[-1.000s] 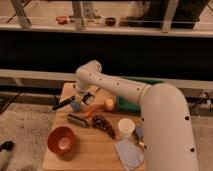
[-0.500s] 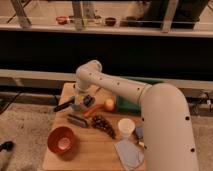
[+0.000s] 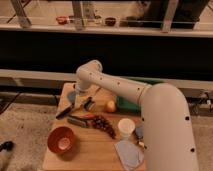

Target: Place brush in plastic cup

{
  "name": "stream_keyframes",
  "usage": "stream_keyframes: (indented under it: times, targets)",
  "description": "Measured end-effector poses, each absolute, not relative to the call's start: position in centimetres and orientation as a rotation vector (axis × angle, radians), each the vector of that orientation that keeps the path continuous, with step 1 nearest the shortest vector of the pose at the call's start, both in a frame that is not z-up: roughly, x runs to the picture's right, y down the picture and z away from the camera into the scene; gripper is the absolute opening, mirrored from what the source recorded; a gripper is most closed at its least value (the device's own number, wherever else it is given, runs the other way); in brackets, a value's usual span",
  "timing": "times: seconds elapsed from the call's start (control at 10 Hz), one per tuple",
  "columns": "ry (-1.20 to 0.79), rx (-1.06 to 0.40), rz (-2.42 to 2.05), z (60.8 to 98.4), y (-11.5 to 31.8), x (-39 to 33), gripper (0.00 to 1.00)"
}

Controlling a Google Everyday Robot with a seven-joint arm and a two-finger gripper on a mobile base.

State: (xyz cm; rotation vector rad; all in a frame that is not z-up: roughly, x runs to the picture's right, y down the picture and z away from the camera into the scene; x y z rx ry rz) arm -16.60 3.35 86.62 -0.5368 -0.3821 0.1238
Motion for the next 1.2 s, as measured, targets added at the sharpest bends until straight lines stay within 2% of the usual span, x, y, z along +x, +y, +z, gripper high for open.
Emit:
stream_keyframes:
  times: [1.2]
  targets:
    - [-0.393, -0.55, 0.132, 83.3, 2.9, -14.3, 0.8]
